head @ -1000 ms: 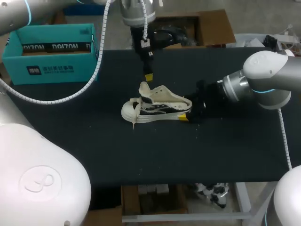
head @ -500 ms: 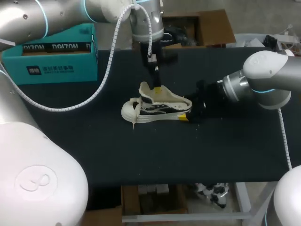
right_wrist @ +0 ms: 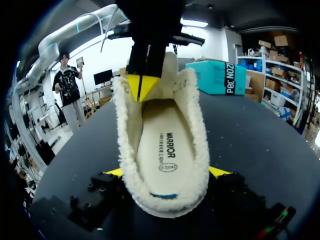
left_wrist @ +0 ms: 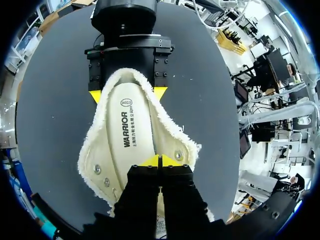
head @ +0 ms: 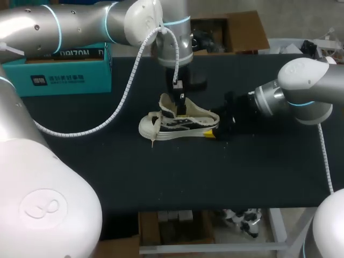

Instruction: Open the shoe tongue, take the insole out of the shoe, put the insole back into the shoe, and pack the shoe into the shoebox

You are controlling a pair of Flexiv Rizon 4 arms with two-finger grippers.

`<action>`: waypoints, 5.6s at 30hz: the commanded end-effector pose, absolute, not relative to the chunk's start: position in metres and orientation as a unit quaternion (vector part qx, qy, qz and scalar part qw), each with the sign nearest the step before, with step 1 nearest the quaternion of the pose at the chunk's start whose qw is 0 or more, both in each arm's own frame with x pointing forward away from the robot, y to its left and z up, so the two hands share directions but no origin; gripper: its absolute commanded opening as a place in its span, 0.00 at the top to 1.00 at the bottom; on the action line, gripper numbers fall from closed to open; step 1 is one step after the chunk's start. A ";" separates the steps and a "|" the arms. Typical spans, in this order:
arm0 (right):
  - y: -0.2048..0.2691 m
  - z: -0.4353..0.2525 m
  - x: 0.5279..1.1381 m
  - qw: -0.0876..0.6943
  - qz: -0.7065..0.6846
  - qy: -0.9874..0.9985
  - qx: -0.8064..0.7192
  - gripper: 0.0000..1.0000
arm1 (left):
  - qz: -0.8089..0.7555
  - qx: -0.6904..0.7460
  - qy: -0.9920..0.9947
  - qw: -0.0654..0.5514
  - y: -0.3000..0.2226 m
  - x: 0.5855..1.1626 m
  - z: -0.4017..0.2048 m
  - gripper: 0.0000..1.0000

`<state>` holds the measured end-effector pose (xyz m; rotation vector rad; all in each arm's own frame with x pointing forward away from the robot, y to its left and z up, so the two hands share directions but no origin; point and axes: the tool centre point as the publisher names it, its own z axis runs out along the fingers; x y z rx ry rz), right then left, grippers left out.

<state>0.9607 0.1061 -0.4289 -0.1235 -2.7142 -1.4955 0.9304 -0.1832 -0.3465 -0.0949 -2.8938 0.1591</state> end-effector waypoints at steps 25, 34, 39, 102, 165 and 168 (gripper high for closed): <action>0.106 -0.434 0.962 0.022 -0.484 -0.874 -0.039 1.00 | 0.035 0.009 -0.993 0.108 -0.185 0.913 -0.403 1.00; 0.106 -0.434 0.962 0.022 -0.484 -0.874 -0.039 1.00 | 0.033 0.011 -0.995 0.091 -0.185 0.921 -0.412 0.83; 0.106 -0.434 0.962 0.022 -0.484 -0.874 -0.039 1.00 | 0.029 0.017 -0.996 0.077 -0.186 0.926 -0.417 0.78; 0.106 -0.434 0.962 0.022 -0.484 -0.874 -0.039 1.00 | 0.156 -0.043 -0.987 -0.002 -0.193 0.973 -0.329 1.00; 0.106 -0.434 0.962 0.022 -0.484 -0.874 -0.039 1.00 | 0.129 -0.051 -0.989 -0.057 -0.269 0.962 -0.349 0.60; 0.106 -0.434 0.962 0.022 -0.484 -0.874 -0.039 1.00 | 0.132 -0.046 -0.988 -0.067 -0.265 0.965 -0.343 0.59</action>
